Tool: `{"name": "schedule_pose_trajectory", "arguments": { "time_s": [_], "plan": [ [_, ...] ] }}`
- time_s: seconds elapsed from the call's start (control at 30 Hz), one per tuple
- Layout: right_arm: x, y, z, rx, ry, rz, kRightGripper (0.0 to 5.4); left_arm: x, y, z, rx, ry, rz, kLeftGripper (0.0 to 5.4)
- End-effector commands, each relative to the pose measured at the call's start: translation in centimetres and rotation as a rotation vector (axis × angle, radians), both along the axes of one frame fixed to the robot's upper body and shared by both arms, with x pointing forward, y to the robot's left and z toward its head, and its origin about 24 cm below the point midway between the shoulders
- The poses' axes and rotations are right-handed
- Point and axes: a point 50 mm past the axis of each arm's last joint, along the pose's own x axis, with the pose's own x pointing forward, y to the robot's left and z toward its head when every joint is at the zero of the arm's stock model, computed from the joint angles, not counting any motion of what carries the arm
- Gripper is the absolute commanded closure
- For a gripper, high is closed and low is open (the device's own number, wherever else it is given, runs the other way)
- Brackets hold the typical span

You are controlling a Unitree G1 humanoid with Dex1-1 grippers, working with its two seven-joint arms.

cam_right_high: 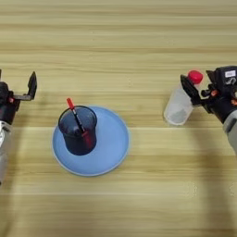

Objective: Move the objects on the table

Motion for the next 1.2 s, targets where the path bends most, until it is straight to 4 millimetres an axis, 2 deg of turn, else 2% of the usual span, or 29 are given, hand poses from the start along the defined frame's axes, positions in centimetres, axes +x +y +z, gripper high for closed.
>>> {"name": "schedule_pose_trajectory", "arguments": {
  "time_s": [0.03,0.43,0.83,1.2],
  "plan": [
    [0.2,0.2,0.1,0.000,-0.005,0.007,2.23,0.2,0.0,0.3,0.011,-0.011,-0.004,0.00],
    [0.3,0.3,0.0,0.002,-0.010,0.013,3.52,0.2,0.0,0.3,0.012,-0.010,-0.004,0.00],
    [0.2,0.6,0.4,-0.002,-0.028,0.024,3.53,0.2,0.0,0.3,0.013,-0.010,-0.005,0.00],
    [0.5,1.5,2.0,-0.027,-0.083,0.063,3.53,0.3,0.0,0.4,0.014,-0.014,-0.008,0.00]
  ]
}}
